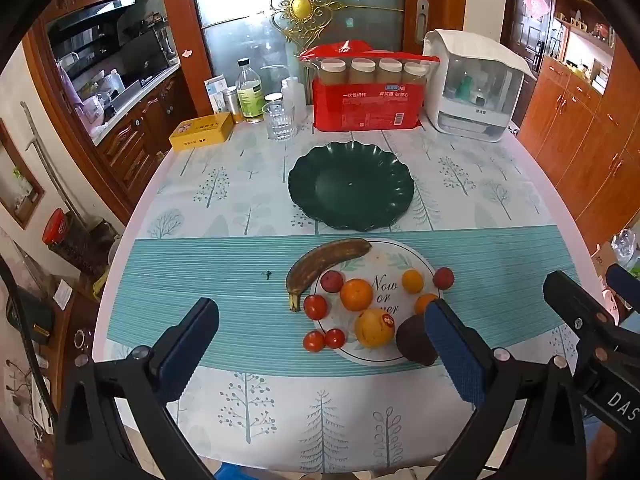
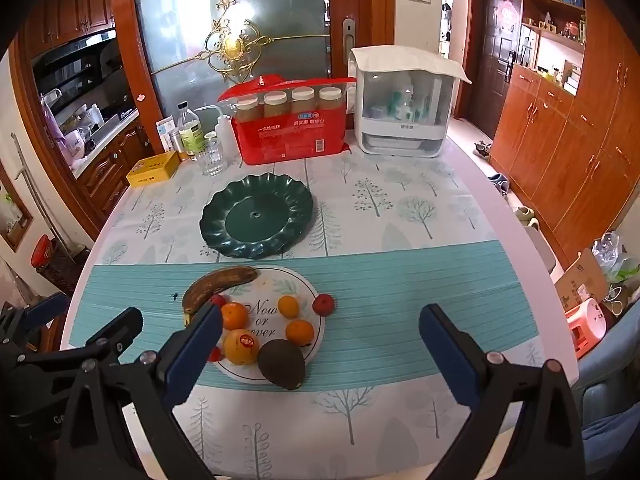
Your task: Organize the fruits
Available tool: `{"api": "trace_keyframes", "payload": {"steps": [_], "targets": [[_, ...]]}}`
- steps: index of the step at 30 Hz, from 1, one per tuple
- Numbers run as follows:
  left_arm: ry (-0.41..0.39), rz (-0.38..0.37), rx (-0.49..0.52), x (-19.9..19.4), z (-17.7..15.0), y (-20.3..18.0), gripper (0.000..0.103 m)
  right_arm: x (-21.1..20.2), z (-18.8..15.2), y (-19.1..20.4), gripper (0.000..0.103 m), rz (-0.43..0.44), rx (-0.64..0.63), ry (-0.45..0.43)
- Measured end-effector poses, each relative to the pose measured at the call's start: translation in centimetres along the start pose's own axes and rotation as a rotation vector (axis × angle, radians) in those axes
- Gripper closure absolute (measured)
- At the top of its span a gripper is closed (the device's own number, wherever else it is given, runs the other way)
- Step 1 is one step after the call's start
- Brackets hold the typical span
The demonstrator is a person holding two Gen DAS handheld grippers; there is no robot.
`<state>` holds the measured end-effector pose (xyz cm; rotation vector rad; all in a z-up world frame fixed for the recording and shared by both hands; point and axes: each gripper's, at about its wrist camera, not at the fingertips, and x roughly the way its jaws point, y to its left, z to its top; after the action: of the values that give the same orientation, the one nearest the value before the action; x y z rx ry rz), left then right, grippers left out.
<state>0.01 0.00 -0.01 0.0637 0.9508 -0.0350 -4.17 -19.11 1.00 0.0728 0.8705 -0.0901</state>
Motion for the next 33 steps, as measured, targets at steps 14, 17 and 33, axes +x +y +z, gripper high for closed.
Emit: {"api": "trace_keyframes", "payload": {"steps": [14,17,33], "targets": [[0.005,-0.01,-0.001,-0.4,-0.5,0.1,0.001,0.1,-0.2,0.0,0.004,0.0,0.005,-0.001],[0.007,-0.007,0.0,-0.4,-0.5,0.1,0.001,0.0,-0.2,0.0,0.004,0.004,0.003,0.003],[0.012,-0.017,-0.004,0.0,-0.2,-0.3,0.002,0.1,-0.4,-0.1,0.004,0.009,0.008,0.004]]}}
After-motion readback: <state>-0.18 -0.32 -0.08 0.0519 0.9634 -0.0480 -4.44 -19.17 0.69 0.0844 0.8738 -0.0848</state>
